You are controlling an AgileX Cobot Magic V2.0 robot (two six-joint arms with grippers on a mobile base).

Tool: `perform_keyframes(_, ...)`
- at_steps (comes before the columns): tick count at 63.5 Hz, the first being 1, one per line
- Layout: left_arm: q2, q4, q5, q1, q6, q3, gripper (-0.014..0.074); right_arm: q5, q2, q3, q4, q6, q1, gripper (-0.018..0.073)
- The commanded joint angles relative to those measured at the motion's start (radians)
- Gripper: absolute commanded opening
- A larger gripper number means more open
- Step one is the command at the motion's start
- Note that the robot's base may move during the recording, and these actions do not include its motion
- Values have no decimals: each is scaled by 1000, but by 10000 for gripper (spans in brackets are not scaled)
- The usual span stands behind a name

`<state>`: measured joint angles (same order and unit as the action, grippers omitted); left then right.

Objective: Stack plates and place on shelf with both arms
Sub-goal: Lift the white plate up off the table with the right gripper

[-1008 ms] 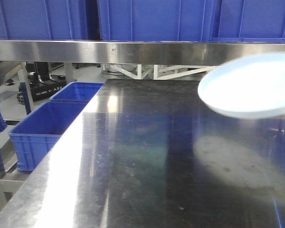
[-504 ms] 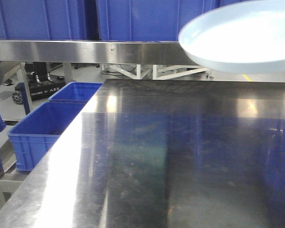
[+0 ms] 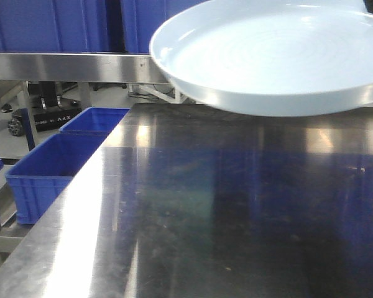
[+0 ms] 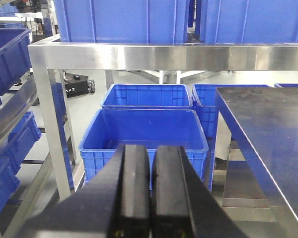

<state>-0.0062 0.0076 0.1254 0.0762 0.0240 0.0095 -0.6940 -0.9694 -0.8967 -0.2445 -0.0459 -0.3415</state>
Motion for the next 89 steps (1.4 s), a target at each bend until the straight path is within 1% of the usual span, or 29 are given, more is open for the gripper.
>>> perform_keyframes(1,-19,-8,-86,6,1,23,102,58,18,-29,-21,6,-20,56)
perform_keyframes(89,-19,-8,-86,6,1,23,102,57,17,-28,-22,6,-25,56)
